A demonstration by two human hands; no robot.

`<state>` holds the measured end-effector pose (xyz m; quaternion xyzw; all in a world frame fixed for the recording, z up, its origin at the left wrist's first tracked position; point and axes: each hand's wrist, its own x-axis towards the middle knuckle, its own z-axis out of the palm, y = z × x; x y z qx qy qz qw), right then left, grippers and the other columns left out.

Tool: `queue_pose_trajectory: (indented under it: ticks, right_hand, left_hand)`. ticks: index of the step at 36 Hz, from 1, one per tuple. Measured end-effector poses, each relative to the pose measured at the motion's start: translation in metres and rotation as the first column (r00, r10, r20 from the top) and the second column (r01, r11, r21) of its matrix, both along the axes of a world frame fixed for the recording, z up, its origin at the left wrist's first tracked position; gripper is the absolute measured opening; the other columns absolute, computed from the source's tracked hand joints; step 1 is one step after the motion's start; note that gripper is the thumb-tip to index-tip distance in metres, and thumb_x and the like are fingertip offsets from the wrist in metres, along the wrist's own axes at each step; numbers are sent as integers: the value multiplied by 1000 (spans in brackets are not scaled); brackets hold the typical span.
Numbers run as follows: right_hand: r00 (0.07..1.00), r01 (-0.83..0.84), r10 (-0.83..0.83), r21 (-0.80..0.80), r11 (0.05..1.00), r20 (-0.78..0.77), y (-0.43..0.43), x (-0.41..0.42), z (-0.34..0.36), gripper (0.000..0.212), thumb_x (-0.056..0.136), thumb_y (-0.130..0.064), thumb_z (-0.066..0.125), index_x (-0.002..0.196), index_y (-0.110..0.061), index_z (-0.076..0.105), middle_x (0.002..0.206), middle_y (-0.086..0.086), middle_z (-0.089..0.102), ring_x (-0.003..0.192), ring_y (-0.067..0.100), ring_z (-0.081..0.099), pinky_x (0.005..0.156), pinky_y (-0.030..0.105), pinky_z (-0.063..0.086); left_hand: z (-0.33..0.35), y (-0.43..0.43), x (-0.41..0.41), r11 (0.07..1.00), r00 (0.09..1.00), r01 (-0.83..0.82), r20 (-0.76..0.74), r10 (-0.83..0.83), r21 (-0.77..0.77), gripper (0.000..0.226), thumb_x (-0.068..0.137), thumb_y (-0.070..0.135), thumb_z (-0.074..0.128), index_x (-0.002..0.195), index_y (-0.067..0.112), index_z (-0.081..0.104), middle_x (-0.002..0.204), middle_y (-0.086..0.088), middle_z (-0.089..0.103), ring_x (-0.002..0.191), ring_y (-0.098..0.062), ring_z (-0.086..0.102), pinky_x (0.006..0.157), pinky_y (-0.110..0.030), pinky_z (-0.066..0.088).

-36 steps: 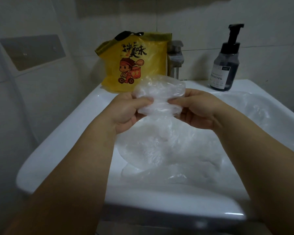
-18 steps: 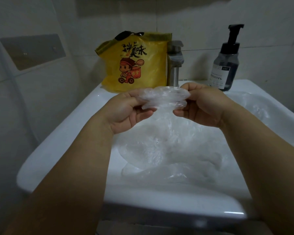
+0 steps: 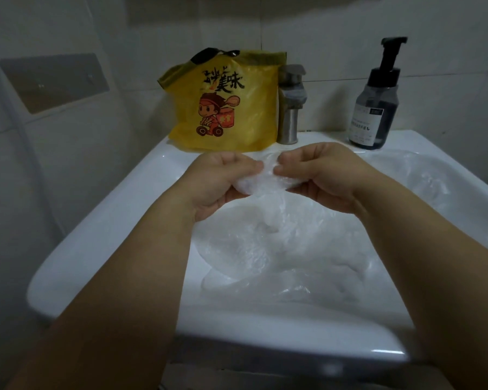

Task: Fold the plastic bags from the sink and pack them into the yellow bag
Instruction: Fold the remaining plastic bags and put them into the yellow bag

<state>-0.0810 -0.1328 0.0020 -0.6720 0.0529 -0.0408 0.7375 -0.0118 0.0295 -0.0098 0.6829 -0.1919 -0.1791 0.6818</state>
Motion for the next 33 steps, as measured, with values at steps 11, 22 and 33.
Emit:
queue_pose_trajectory:
  ticks: [11,22,33]
  right_hand:
    - [999,3,6,-243,970,36,-5,-1,-2,54,78,14,66,128,-3,55,118,10,61,95,20,66,72,18,56]
    - [986,151,-59,-673,724,157,-7,3,-11,36,90,-17,65,125,-12,60,83,-8,60,66,3,60,44,2,38]
    - [979,182,-83,-611,771,187,-12,-1,-5,29,93,-38,56,107,-15,65,92,-1,63,75,13,64,70,27,53]
  left_hand:
    - [-3,4,1,998,987,6,162,-17,68,35,74,-15,70,95,14,69,97,-7,71,84,-14,70,78,-23,57]
    - [-11,0,2,938,857,-242,507,86,250,22,85,18,73,106,16,71,94,9,66,87,-9,62,80,-20,50]
    - [-2,3,1,995,980,-56,192,40,78,11,95,18,59,92,12,68,98,-11,69,93,-19,65,87,-28,54]
